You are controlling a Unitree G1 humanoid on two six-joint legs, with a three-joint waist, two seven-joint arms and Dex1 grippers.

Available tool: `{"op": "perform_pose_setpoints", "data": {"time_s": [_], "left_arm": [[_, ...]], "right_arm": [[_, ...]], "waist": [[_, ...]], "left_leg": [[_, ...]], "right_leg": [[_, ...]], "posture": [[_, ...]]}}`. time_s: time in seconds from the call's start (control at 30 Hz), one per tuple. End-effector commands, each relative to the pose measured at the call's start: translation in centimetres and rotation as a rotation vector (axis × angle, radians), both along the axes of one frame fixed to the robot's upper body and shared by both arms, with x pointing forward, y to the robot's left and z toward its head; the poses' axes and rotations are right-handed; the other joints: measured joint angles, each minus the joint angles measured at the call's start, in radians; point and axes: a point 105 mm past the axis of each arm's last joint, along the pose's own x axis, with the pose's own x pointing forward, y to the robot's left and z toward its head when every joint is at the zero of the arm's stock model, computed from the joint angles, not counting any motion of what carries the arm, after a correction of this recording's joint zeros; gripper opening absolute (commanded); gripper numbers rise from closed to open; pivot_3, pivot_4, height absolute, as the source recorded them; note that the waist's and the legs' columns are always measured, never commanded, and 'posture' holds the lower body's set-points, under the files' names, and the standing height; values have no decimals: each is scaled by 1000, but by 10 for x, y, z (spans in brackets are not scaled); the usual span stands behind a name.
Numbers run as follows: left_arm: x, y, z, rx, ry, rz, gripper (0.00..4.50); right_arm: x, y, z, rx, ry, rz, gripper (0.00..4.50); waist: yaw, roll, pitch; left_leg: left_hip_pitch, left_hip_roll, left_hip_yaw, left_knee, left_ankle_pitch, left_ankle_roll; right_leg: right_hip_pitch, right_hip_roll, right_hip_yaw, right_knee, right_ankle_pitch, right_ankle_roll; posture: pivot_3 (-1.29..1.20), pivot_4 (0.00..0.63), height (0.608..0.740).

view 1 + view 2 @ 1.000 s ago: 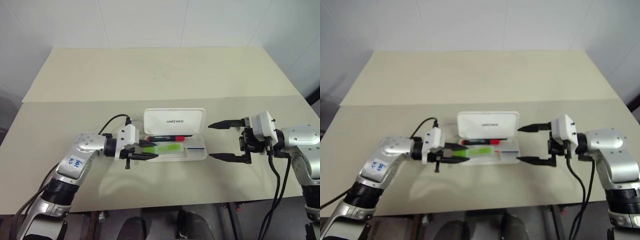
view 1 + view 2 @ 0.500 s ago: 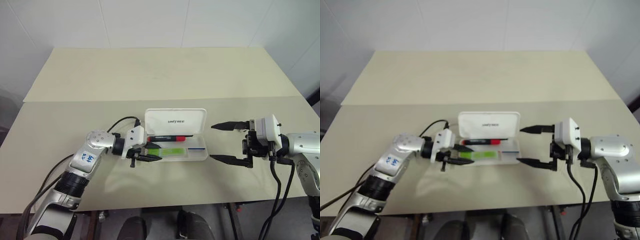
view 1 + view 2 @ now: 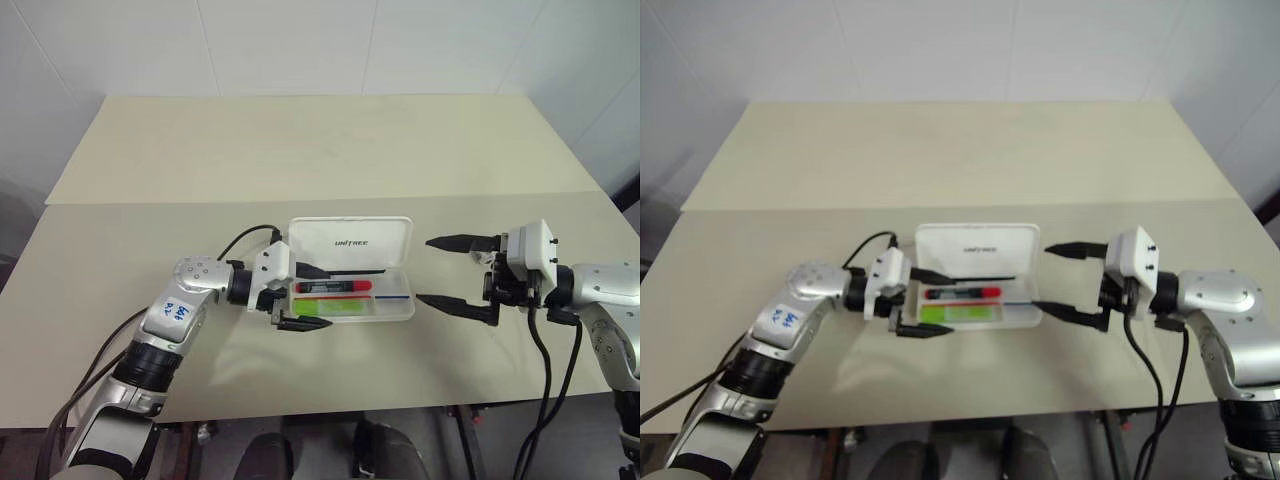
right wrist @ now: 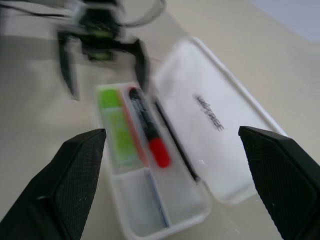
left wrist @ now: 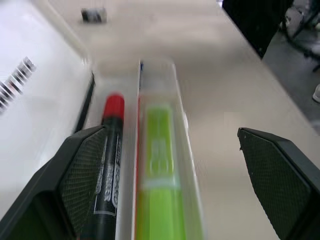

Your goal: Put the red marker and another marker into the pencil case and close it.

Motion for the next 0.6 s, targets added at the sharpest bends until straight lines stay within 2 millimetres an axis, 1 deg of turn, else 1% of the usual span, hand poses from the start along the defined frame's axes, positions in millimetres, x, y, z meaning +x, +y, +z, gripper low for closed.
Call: {"op": "perform_pose_setpoints", "data": {"time_s": [0.03, 0.1, 0.23, 0.3, 0.37, 0.47, 0.6], "left_arm": [[-8, 4, 19, -74, -38, -23, 4485], [-9, 9, 23, -77, -48, -12, 4485], [-11, 19, 33, -98, -69, 8, 4485], [-12, 24, 41, -114, -86, 15, 4485], [-14, 33, 53, -133, -110, 32, 4485], [-15, 43, 70, -155, -141, 58, 4485], [-15, 49, 87, -171, -167, 88, 4485]], "right_arm": [[27, -23, -9, 42, -3, -308, 4500], [37, -36, -20, 45, 4, -454, 4500], [48, -57, -32, 91, 12, -647, 4500], [52, -65, -37, 109, 12, -720, 4500], [57, -77, -44, 123, 13, -804, 4500], [64, -92, -50, 146, 17, -888, 4500], [71, -107, -57, 148, 25, -956, 4500]], "waist": [[-1, 0, 0], [0, 0, 0], [-2, 0, 0], [-3, 0, 0], [-4, 0, 0], [-5, 0, 0], [-5, 0, 0]], "left_leg": [[0, 0, 0, 0, 0, 0], [0, 0, 0, 0, 0, 0], [0, 0, 0, 0, 0, 0], [0, 0, 0, 0, 0, 0], [0, 0, 0, 0, 0, 0], [0, 0, 0, 0, 0, 0], [0, 0, 0, -1, 0, 0]], "right_leg": [[0, 0, 0, 0, 0, 0], [0, 0, 0, 0, 0, 0], [0, 0, 1, 0, 0, 0], [0, 0, 1, 0, 0, 0], [0, 0, 1, 0, 0, 0], [0, 0, 1, 0, 0, 0], [0, 0, 2, 0, 0, 0]], "posture": [[0, 150, 740], [0, 150, 740], [0, 150, 740], [0, 150, 740], [0, 150, 740], [0, 150, 740], [0, 150, 740]]}}
